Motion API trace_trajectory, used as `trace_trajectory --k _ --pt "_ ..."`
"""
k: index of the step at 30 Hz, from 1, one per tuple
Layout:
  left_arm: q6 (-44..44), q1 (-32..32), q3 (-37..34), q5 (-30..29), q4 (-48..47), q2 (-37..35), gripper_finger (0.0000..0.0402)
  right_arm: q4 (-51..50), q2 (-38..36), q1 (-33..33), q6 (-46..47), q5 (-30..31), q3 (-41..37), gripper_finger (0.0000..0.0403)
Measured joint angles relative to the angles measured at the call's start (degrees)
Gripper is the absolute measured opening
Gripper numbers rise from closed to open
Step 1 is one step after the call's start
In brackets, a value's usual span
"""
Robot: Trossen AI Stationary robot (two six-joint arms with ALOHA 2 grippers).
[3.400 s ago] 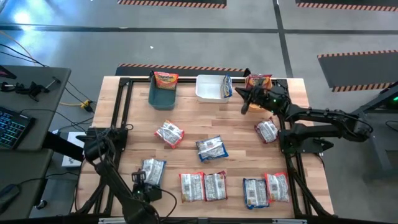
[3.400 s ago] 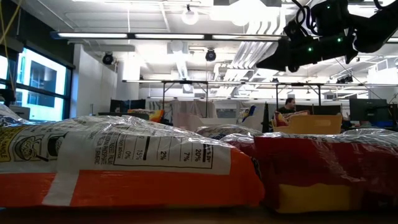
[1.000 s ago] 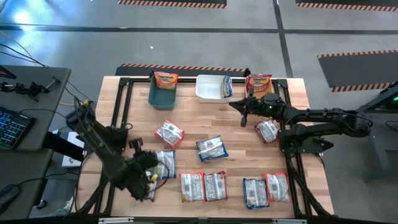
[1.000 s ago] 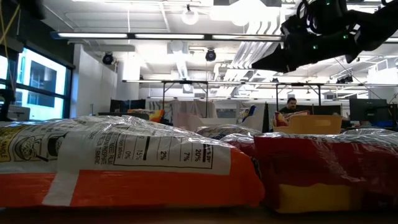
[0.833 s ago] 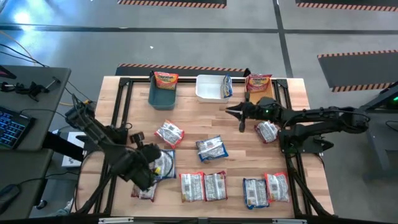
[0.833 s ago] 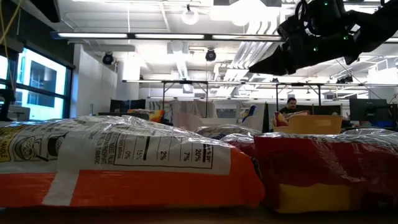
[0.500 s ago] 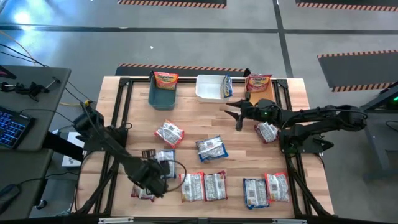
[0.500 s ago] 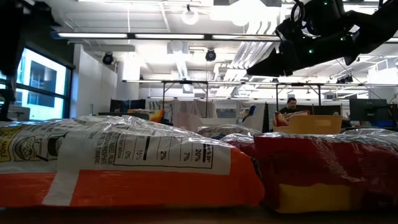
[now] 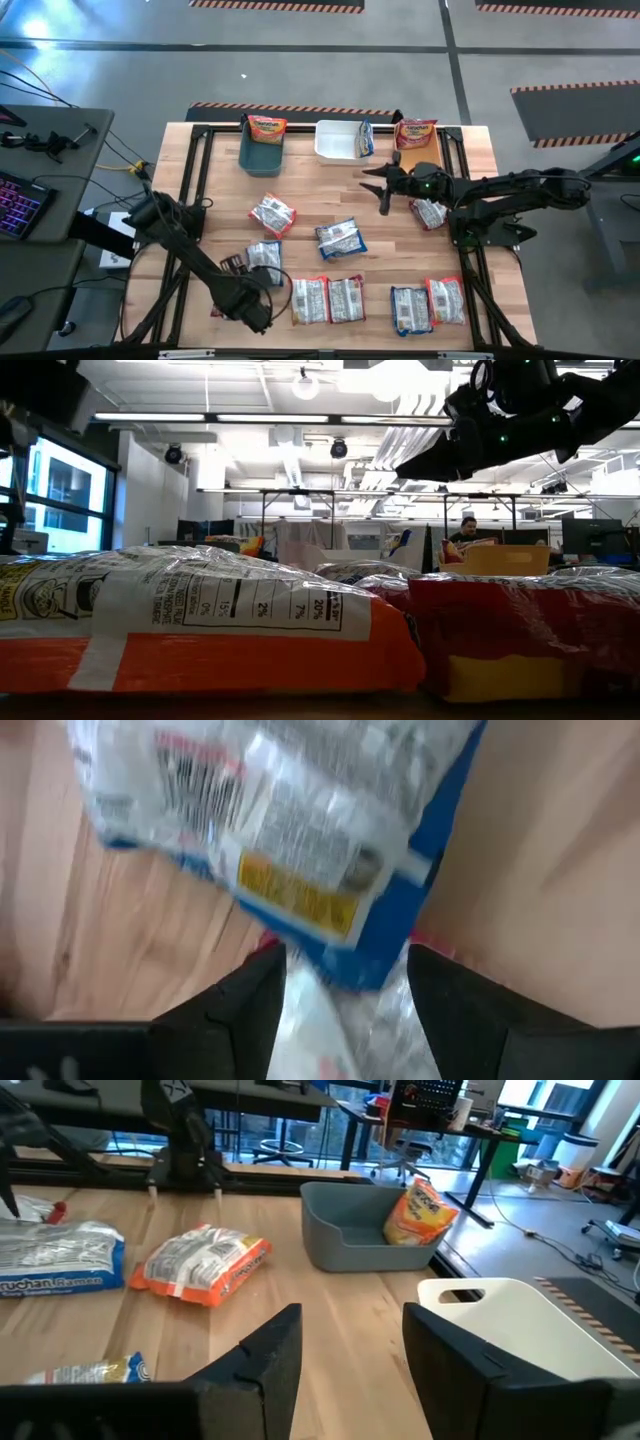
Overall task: Sort Maruchan noodles
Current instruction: Put the bottom left blue noodle pack into the white bin
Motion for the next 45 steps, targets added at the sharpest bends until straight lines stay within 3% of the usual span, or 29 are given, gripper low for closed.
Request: trace_trajectory --k 8,12,25,36,45 --pt "1.2 0.2 0.1 -1.0 0.1 4.2 0.0222 0.4 0.0 0.5 0.0 0.0 0.0 0.0158" --pt "1.4 0.4 0.1 -1.6 -1.5 4.7 0.0209 0.5 0.0 0.5 0.0 0.0 0.0 0.0158" --pt "6.5 0.4 0.0 -5.7 -8.1 0.9 0.001 1.0 0.0 0.5 0.0 0.0 0.0 0.0158" --pt "7.7 2.8 0.0 -13.6 -13.5 -14.3 0.0001 2.0 0.0 0.5 -4.4 0.0 0.0 0.0158" --pt "16.3 14.4 0.1 -17.5 -10.4 -31.0 0.0 2.5 0.0 1.1 -1.3 -1.7 1.5 0.0158"
